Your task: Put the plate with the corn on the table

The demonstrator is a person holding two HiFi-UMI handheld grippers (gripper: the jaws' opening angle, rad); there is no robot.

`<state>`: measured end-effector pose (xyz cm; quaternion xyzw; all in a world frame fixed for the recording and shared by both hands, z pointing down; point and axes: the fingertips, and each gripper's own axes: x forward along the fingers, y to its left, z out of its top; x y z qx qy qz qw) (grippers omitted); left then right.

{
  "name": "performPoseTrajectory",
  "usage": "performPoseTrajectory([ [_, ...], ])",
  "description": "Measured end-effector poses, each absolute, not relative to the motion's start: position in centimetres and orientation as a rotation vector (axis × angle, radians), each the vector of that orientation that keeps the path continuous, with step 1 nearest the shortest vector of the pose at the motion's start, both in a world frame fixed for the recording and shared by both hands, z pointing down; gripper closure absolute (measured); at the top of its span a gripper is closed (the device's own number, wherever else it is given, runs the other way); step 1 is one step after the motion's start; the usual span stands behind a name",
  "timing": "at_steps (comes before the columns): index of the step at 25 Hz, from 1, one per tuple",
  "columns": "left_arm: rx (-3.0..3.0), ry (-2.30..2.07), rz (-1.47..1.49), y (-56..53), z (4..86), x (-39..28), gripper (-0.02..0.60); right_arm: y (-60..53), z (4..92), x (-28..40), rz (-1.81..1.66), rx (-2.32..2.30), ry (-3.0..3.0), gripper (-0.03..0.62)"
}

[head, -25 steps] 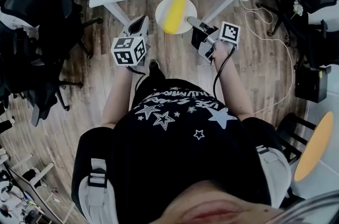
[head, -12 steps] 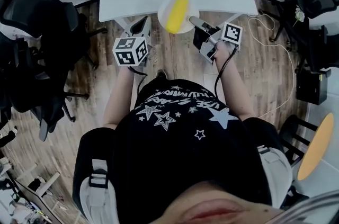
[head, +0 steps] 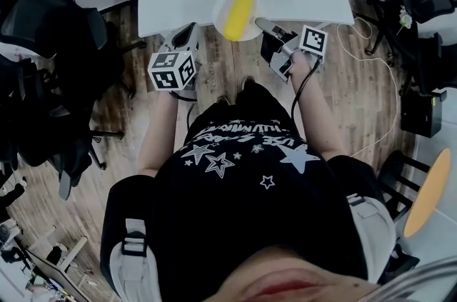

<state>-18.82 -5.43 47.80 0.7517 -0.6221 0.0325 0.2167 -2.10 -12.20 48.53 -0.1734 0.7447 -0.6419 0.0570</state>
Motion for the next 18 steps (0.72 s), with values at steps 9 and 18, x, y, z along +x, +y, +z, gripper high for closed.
performPoseTrajectory([
  [9,2.054,-1.764,0.084,-10.4,47.8,-20.6,0.575,-18.1,49.2,-4.4,-1.964,-0.477,2.280,0.551],
  [18,2.001,-1.799,0.090,-18.9,48.6,-23.7,0.575,-27.4,49.9,-8.4,-1.961,-0.386,2.328,0.551],
])
